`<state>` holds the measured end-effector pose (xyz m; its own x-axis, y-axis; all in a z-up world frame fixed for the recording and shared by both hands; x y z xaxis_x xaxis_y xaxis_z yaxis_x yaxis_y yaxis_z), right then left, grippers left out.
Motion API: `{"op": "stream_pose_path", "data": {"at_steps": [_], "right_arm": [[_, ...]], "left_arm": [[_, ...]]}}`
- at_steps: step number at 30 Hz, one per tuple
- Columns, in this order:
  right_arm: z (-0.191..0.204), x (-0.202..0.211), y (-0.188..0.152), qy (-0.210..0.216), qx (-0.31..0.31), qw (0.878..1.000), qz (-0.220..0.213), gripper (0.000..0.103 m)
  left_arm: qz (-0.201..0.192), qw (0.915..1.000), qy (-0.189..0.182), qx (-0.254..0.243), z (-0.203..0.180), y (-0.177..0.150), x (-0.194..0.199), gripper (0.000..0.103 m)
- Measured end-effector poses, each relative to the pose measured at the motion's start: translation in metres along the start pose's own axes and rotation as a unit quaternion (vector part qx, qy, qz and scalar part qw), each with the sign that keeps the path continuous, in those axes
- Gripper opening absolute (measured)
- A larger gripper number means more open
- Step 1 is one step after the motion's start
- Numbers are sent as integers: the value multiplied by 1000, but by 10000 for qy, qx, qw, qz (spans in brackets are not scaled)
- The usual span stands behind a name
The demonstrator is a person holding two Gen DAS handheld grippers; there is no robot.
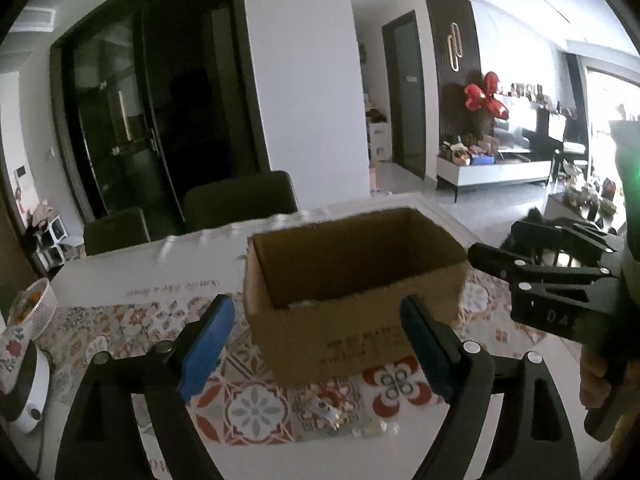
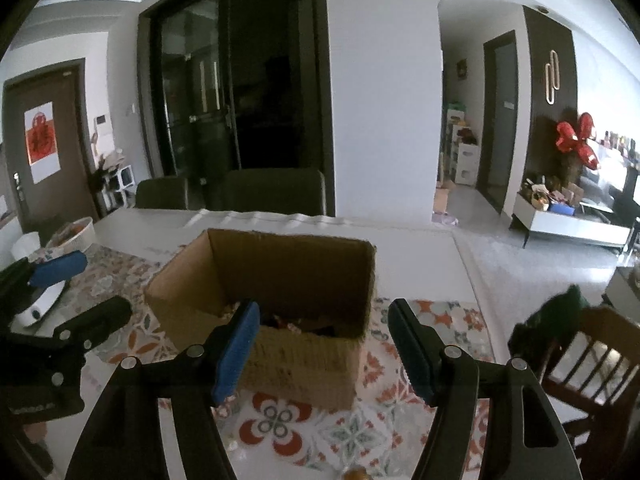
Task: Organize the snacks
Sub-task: 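Withdraw both tools from the box toward the remaining candies, then grasp the white wrapped candy with the left tool while the right tool grasps the round brown candy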
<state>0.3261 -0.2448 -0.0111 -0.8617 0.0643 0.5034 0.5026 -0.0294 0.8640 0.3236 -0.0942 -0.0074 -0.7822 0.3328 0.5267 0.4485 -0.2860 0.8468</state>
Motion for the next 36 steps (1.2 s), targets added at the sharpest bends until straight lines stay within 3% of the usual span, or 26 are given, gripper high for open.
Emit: {"op": "stream_pose_path", "data": {"at_steps": [12, 22, 36], "right_arm": [[-16, 3, -63, -61, -309, 9981, 533, 68], [-28, -4, -116, -379, -439, 9934, 990, 68], [-31, -26, -169, -475, -431, 9853, 1581, 68]], "left_arm": [[434, 9989, -78, 185, -22, -50, 0, 86], [767, 9970, -29, 87, -34, -100, -15, 86], [1487, 9859, -389, 658, -39, -152, -60, 86]]}}
Point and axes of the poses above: each gripper's, at about its wrist camera, not at the fingertips, and x roughly against the way its jaws point, z to its left, y to its top, the point moved 8 cm from there along -x, roughly the way its jaws point, and after that the axes turned 5 degrees about -y, right-handed, at the moved point
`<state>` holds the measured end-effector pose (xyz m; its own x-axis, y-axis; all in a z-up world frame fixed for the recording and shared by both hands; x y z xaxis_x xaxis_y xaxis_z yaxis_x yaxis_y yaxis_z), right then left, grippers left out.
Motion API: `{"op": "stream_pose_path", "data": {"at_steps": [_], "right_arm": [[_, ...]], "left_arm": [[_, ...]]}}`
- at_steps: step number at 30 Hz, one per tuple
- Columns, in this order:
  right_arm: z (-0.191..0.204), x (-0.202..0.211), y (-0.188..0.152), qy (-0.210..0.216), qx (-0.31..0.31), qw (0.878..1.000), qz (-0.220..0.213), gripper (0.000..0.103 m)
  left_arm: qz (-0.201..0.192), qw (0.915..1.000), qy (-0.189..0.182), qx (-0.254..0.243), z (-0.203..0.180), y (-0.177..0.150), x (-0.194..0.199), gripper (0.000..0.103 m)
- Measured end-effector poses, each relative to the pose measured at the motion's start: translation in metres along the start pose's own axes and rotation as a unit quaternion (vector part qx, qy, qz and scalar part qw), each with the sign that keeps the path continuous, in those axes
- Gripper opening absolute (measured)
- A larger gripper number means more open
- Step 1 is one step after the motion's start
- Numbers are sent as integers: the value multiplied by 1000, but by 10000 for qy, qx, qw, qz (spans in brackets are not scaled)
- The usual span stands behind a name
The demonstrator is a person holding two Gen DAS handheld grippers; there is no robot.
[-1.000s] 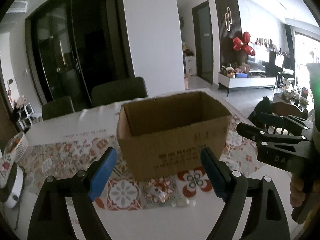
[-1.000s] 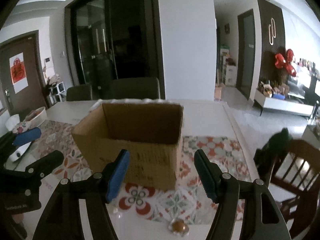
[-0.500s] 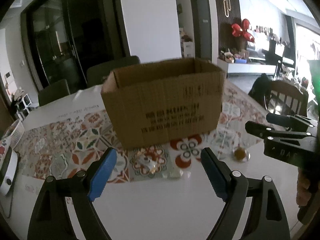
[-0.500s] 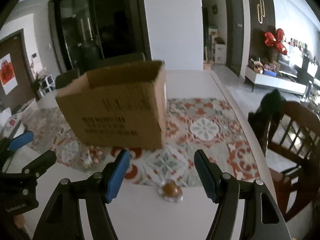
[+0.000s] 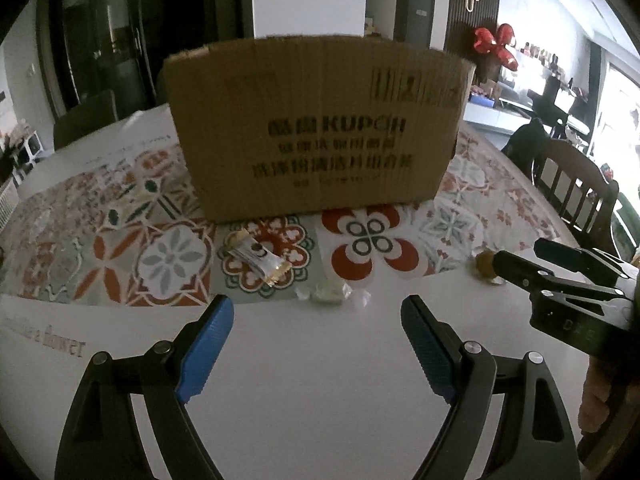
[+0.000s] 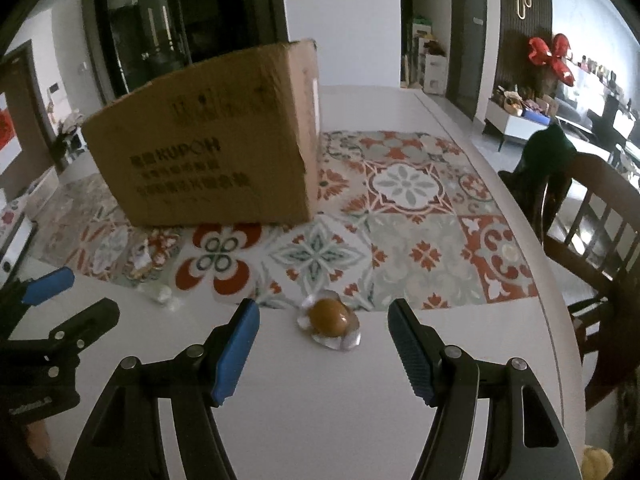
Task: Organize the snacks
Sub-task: 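Grasp the white wrapped candy with the left tool while the right tool grasps the round brown candy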
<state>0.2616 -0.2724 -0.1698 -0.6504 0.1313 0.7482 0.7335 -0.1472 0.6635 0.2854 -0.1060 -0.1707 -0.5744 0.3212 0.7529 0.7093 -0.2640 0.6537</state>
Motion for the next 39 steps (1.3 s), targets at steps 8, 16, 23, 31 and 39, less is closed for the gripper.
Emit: {"op": "stream_pose_path", "data": {"at_steps": [8, 16, 23, 31, 39], "right_arm": [[-6, -23, -7, -101, -165, 9995, 234, 68], [-4, -34, -8, -8, -269, 9992, 291, 67], [-3, -34, -8, 30, -266, 9993, 257, 54], [0, -32, -10, 113, -201, 9995, 224, 33], [8, -28, -11, 329, -221, 9989, 264, 33]], "left_arm": [[242, 9994, -44, 237, 7, -4, -32, 84], [388, 9986, -38, 351, 9, -4, -52, 78], [383, 9988, 20, 317, 5, -3, -58, 66], [303, 9989, 10, 358, 4, 0, -56, 43], [220, 9993, -108, 277, -2, 2, -47, 29]]}}
Point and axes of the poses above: each gripper's, at about its wrist camera, not at the fingertips, and x roughly against the way its jaws point, z to its left, y to its top, the point moved 8 cm from there along -x, roughly the way its jaws point, and after that the axes turned 5 degrees about -y, right-handed, at the moved point
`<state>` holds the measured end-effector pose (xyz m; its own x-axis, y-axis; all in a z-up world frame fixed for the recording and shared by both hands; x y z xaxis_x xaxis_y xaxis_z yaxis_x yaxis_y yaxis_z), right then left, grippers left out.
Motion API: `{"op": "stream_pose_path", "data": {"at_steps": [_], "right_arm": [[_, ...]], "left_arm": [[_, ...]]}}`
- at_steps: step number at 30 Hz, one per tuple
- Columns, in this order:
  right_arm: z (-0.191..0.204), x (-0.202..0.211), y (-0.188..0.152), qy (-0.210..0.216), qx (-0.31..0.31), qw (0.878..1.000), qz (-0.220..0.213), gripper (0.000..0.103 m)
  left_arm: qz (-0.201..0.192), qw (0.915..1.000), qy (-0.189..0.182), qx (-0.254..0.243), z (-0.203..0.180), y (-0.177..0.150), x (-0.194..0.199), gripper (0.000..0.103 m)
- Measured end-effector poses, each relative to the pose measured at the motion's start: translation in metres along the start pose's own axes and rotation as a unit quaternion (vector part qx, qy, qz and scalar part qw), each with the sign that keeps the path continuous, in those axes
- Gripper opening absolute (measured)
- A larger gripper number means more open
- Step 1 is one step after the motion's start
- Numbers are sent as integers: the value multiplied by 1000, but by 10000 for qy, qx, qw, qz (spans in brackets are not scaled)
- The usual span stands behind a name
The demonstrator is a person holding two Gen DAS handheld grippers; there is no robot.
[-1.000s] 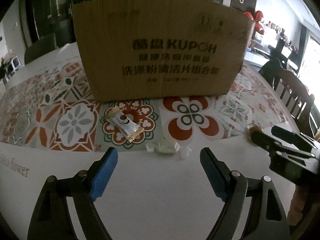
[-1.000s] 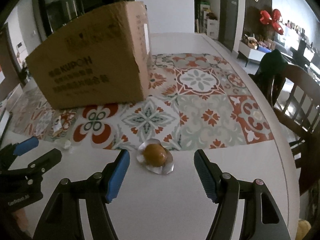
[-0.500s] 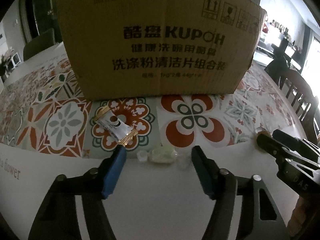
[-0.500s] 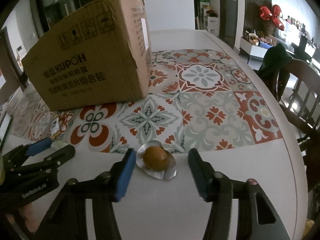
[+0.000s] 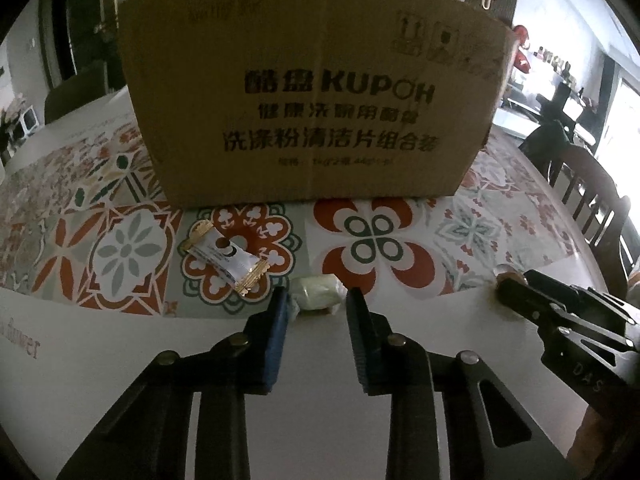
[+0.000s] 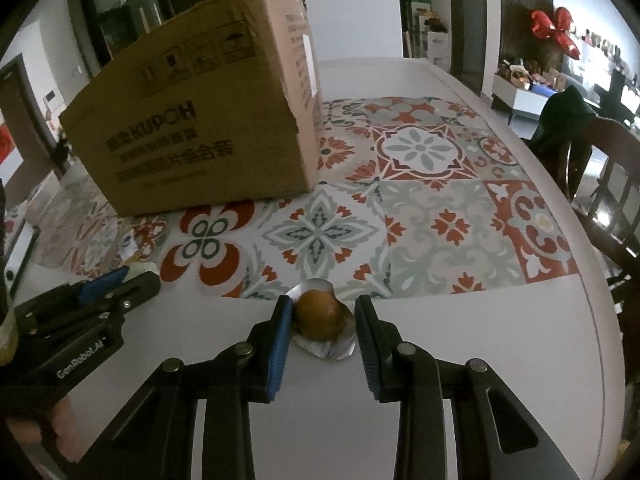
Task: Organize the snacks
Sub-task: 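Grasp the white wrapped candy with the left tool while the right tool grasps the round brown candy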
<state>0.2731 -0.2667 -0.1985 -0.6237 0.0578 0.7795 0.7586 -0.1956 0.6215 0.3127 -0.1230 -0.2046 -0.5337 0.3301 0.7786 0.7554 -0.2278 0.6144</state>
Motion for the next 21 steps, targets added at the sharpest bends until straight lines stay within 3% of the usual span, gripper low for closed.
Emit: {"op": "stream_pose_path", "data": {"at_steps": [12, 21], "right_arm": [[17, 25, 7, 237, 109, 9994, -237, 33], [29, 52, 20, 379, 187, 9978, -507, 33]], "left_arm": [[-201, 9996, -145, -113, -8, -2, 26, 27], [-647, 9975, -206, -197, -14, 13, 67, 27]]}}
Point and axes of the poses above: each gripper's, at about its wrist camera, not at the fingertips, and x roughly against the way its jaws point, z to its left, y to its top, the point moved 8 cm from there along -x, roughly the way its jaws point, and after that the axes turned 5 degrees about -y, right-handed, at the moved point
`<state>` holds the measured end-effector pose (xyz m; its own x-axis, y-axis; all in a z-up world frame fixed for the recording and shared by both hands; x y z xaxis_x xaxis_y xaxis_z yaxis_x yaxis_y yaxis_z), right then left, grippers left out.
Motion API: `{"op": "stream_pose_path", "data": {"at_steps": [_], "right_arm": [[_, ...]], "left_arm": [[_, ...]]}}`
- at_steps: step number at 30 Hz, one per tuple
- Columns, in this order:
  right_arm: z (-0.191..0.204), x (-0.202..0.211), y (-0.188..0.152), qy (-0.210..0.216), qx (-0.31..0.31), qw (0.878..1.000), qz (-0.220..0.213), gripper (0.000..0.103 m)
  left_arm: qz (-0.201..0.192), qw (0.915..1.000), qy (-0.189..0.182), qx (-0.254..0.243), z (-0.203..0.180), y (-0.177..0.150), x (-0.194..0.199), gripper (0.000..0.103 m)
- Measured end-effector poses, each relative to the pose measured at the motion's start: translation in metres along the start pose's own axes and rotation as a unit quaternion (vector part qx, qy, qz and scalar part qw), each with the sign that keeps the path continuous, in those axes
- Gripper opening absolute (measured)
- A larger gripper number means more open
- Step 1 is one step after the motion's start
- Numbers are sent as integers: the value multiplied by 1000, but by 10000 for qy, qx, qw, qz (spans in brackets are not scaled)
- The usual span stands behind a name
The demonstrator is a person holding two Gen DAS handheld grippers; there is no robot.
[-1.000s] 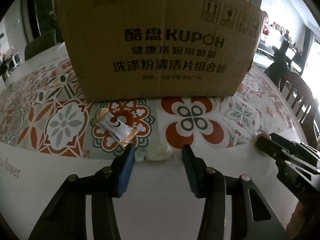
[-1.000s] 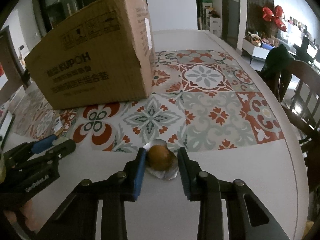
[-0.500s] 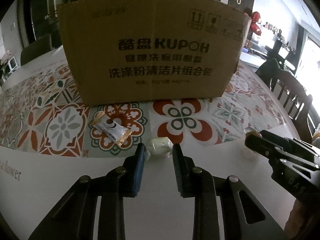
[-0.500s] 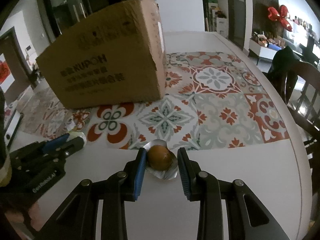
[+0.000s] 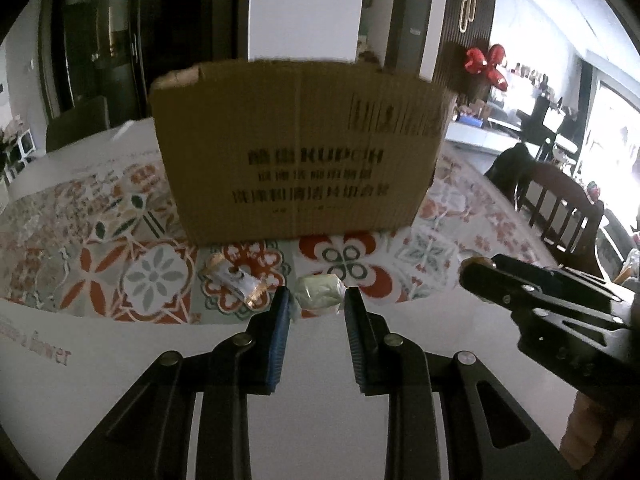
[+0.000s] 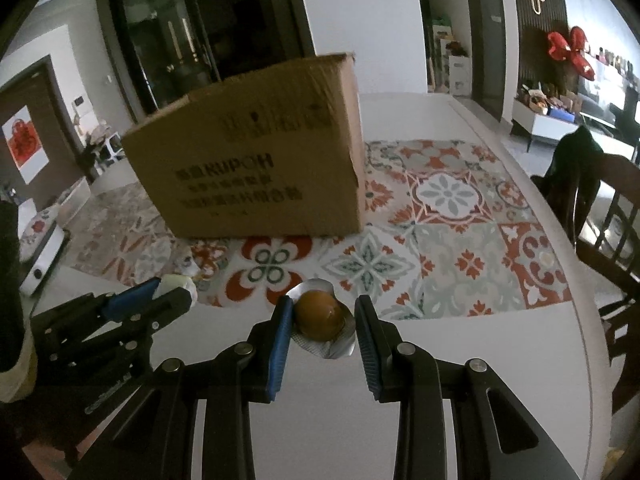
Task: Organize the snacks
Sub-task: 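Grasp the white wrapped candy with the left tool while the right tool grasps the round brown candy, then carry both candies over the box and open both tools to drop them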
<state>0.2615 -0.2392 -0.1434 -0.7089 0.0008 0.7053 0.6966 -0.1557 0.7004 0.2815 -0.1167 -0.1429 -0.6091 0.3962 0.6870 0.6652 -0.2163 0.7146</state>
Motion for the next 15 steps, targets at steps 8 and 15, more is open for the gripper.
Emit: {"op": "stream_pose_path", "data": {"at_steps": [8, 15], "right_arm": [[10, 23, 22, 75, 90, 9993, -359, 33], [21, 43, 49, 178, 190, 9971, -721, 33]], "left_arm": [[-498, 9986, 70, -154, 1, 32, 35, 27], [-861, 9959, 108, -259, 2, 60, 56, 27]]}}
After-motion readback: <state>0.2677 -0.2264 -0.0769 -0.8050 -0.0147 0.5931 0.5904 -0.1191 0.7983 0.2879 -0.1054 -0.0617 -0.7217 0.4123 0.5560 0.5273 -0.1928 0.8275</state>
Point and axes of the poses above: each gripper's, at about its wrist camera, not at the fingertips, and x roughly against the way its jaws point, z to its left, y to its top, the point moved 8 cm from there along -x, roughly the way its jaws point, and after that the axes turned 5 degrees about -y, right-handed, at the moved point
